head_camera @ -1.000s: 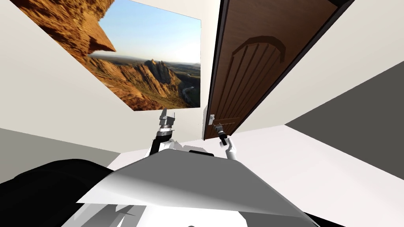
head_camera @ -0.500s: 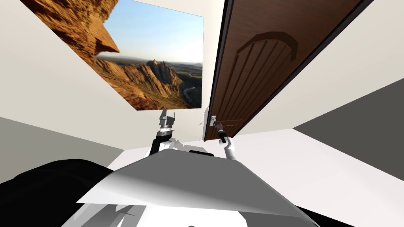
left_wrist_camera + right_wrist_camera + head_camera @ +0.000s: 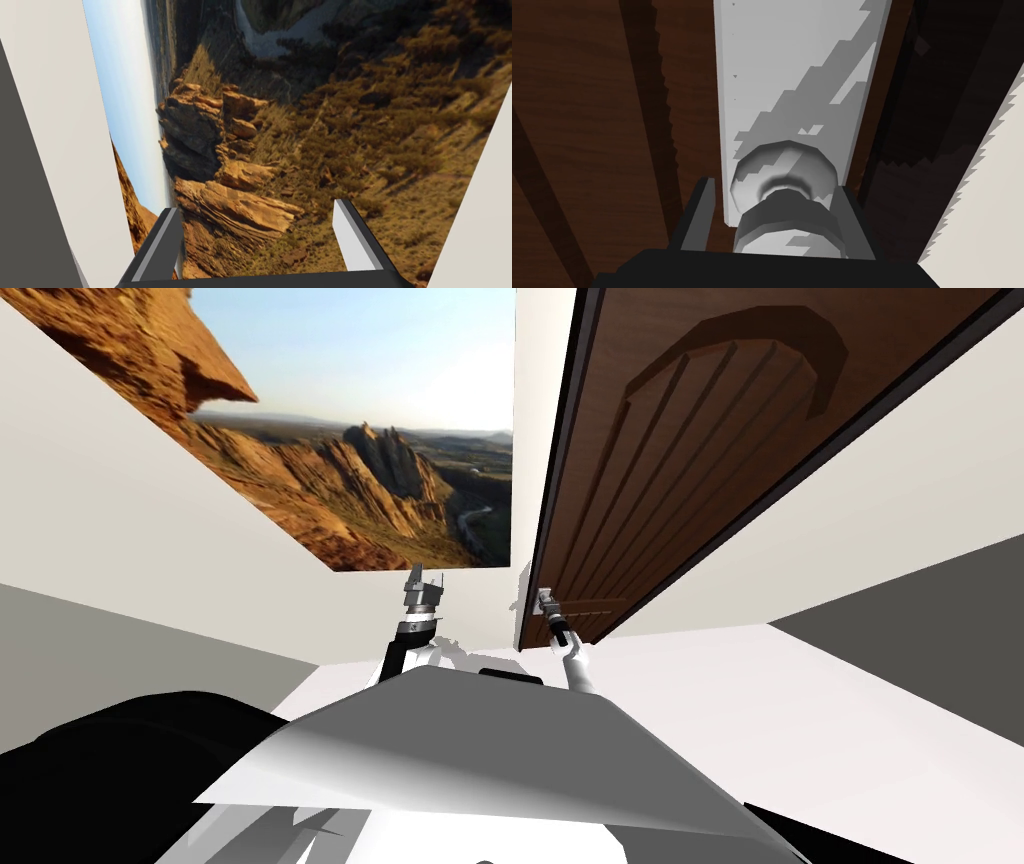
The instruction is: Pull the door open
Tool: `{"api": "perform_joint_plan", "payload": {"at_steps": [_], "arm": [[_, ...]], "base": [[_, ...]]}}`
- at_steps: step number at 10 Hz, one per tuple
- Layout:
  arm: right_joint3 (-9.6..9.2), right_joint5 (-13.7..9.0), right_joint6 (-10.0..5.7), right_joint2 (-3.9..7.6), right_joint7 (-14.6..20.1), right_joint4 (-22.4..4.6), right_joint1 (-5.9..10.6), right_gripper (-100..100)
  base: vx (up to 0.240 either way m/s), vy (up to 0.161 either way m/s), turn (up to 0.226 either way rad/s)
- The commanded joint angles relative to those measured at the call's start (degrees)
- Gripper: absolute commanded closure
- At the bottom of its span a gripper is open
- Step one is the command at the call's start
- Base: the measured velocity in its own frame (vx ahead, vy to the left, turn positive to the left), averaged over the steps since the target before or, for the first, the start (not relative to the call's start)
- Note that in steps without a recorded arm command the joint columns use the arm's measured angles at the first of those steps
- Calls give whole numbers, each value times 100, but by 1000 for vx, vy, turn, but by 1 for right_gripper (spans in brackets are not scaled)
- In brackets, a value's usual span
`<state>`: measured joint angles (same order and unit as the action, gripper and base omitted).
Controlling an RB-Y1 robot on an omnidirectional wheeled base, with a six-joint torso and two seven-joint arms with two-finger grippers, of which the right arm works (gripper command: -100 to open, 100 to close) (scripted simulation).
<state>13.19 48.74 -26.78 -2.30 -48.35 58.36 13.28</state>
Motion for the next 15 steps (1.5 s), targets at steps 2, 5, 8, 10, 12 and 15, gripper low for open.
{"api": "perform_joint_plan", "payload": {"at_steps": [2, 5, 8, 10, 12, 15], "arm": [[14, -2, 15, 17, 8, 4, -5, 100], [14, -2, 15, 17, 8, 4, -5, 100], [23, -349, 35, 141, 473, -54, -48, 100], [24, -558, 40, 205, 756, -76, -55, 100], [15, -830, 43, 275, 1092, -104, -55, 100], [0, -1133, 46, 347, 1486, -135, -52, 100]], "base": [[-33, 9, 1], [-5, 0, -1], [-98, -36, 133], [-80, -49, 126], [-87, -40, 148], [-53, -24, 98]]}}
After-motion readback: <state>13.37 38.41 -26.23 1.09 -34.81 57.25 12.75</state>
